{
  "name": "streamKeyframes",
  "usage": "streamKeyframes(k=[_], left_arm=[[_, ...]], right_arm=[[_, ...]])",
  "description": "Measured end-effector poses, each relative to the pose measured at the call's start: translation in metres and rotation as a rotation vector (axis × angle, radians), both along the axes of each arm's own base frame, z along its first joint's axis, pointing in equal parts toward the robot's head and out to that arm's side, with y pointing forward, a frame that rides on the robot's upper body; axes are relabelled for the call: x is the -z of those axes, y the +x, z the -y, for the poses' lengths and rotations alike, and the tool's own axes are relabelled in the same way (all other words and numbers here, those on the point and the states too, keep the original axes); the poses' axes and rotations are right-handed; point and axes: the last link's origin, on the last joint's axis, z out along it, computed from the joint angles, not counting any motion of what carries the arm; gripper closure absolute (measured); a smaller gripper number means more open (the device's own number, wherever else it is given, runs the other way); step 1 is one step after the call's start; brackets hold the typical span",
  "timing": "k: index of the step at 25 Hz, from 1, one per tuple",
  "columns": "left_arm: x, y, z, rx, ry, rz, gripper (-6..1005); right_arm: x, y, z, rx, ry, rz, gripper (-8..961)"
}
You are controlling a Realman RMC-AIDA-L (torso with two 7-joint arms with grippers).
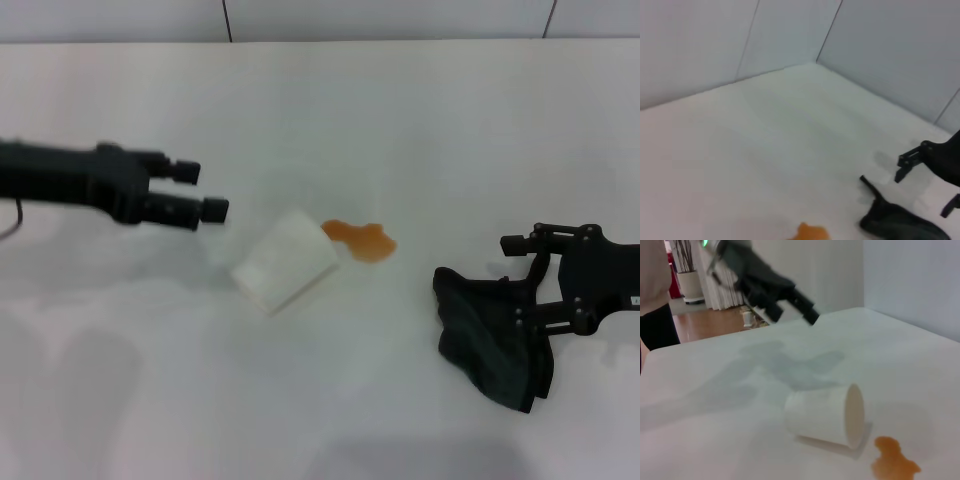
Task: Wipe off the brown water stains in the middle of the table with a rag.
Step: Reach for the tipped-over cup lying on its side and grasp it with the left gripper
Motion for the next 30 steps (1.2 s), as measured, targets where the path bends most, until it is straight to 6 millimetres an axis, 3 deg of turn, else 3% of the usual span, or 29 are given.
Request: streamKeyframes(k=[5,12,22,30], left_arm=[[-0.006,0.04,-0.027,0.028,-0.042,-0.12,144],[0.009,0.079,-0.048,-0.025,-0.124,-0.287,145],[0.015,0.079,-0.051,-0.113,-0.15,-0.331,145],[0.036,0.067,-0.044,-0.112,-0.23,-0.378,146]], right_arm=[[0.001,0.0,0.0,0.001,-0.002,-0.004,80],[0.001,0.0,-0.001,0.0,0.002,-0.003,80],[0.001,-0.001,-0.003,-0.002,0.014,-0.002,81],[0.001,-0.002,-0.004,-0.005,0.016,-0.001,81]])
